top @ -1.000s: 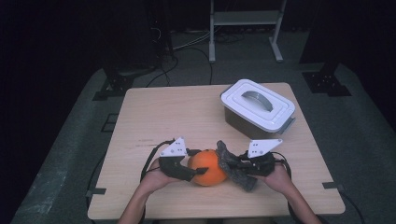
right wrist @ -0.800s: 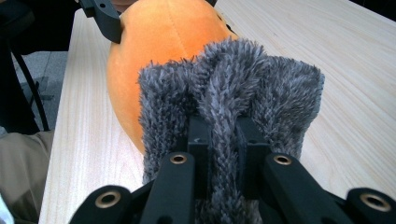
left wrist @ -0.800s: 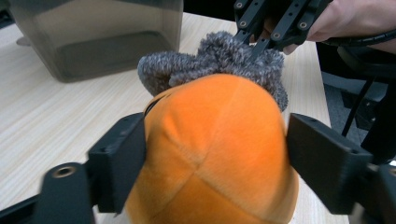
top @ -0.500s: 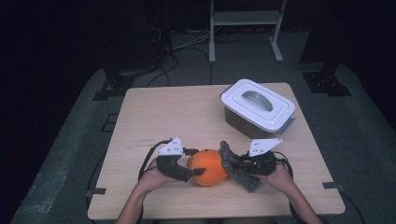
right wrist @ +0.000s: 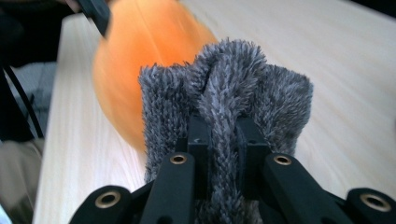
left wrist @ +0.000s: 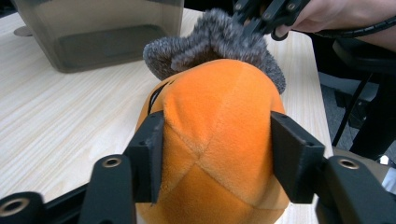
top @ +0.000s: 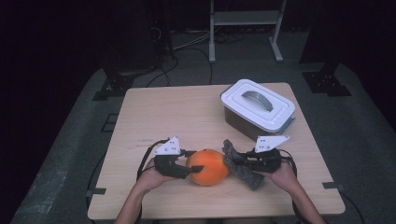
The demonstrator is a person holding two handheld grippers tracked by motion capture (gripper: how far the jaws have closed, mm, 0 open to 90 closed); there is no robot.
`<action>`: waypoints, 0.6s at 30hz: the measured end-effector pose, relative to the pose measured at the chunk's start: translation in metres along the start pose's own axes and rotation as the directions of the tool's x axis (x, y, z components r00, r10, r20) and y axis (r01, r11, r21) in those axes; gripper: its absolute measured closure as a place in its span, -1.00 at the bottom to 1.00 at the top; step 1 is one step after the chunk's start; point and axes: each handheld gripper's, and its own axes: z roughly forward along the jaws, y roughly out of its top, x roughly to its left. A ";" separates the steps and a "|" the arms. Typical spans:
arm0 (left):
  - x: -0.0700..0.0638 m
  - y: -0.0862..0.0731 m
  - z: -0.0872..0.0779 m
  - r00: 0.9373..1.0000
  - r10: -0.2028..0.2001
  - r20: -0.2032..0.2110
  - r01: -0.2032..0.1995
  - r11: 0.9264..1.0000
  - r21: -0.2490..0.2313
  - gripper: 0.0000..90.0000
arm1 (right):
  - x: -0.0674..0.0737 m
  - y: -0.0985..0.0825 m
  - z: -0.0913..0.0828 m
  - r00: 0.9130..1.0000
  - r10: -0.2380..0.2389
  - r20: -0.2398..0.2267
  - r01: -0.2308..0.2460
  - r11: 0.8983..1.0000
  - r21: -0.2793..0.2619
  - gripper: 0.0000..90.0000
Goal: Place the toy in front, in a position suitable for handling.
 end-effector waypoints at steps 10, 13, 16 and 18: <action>-0.009 0.013 0.001 1.000 -0.007 -0.028 0.008 1.000 0.015 0.01 | 0.026 0.024 0.008 0.996 -0.067 -0.067 0.062 0.995 -0.081 0.74; -0.011 0.014 0.001 1.000 -0.003 -0.028 0.004 1.000 0.021 0.01 | 0.026 0.022 0.011 0.995 -0.073 -0.063 0.069 0.996 -0.064 0.74; -0.011 0.014 0.002 1.000 -0.001 -0.023 0.001 1.000 0.021 -0.01 | 0.024 0.018 0.015 0.996 -0.065 -0.067 0.062 0.997 -0.053 0.75; -0.011 0.014 0.004 1.000 0.005 -0.020 -0.004 1.000 0.019 -0.10 | 0.022 0.016 0.016 0.996 -0.059 -0.068 0.055 0.997 -0.048 0.74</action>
